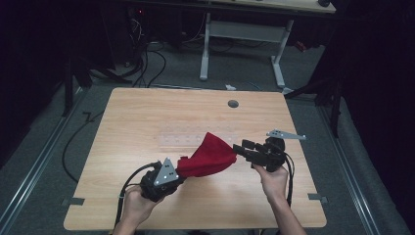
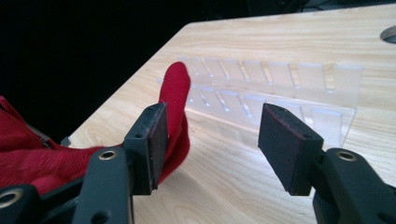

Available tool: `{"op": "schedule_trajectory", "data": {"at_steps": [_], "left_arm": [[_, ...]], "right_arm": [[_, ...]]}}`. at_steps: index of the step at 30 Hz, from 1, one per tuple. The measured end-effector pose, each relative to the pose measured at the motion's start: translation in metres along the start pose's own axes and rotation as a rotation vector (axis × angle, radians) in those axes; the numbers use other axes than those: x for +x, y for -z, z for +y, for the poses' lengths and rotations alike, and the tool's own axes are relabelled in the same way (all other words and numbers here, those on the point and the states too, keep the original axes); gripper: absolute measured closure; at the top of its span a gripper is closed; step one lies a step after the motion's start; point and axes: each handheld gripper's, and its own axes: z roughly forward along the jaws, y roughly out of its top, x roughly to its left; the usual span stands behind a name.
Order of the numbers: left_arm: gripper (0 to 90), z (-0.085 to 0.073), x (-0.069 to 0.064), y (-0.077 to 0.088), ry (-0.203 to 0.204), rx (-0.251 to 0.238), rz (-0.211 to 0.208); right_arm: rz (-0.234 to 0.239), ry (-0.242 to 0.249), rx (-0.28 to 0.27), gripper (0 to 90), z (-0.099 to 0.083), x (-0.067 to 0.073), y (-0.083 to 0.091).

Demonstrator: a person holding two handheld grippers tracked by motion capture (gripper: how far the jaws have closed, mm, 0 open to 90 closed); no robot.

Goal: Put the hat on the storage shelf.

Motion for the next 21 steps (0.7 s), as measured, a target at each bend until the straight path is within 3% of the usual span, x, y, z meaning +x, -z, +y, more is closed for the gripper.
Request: {"op": "schedule_trajectory", "data": {"at_steps": [5, 7, 9, 13, 21], "left_arm": [[84.8, 0.002, 0.010, 0.006, 0.057, -0.024, 0.008], [84.7, 0.005, 0.014, 0.008, 0.078, -0.037, 0.007], [84.7, 0.009, 0.018, 0.010, 0.098, -0.055, 0.009], [84.5, 0.012, 0.027, 0.009, 0.142, -0.081, 0.021], [84.3, 0.022, 0.041, 0.010, 0.207, -0.113, 0.038]], "right_arm": [[-0.047, -0.003, -0.052, 39.6, -0.006, -0.009, 0.006], [-0.099, 0.016, -0.052, 38.2, -0.013, -0.015, 0.004], [-0.165, 0.039, -0.034, 37.3, -0.027, -0.022, -0.002], [-0.279, 0.079, 0.074, 37.2, -0.061, -0.038, -0.020], [-0.408, 0.131, 0.157, 36.6, -0.090, -0.052, -0.031]]}}
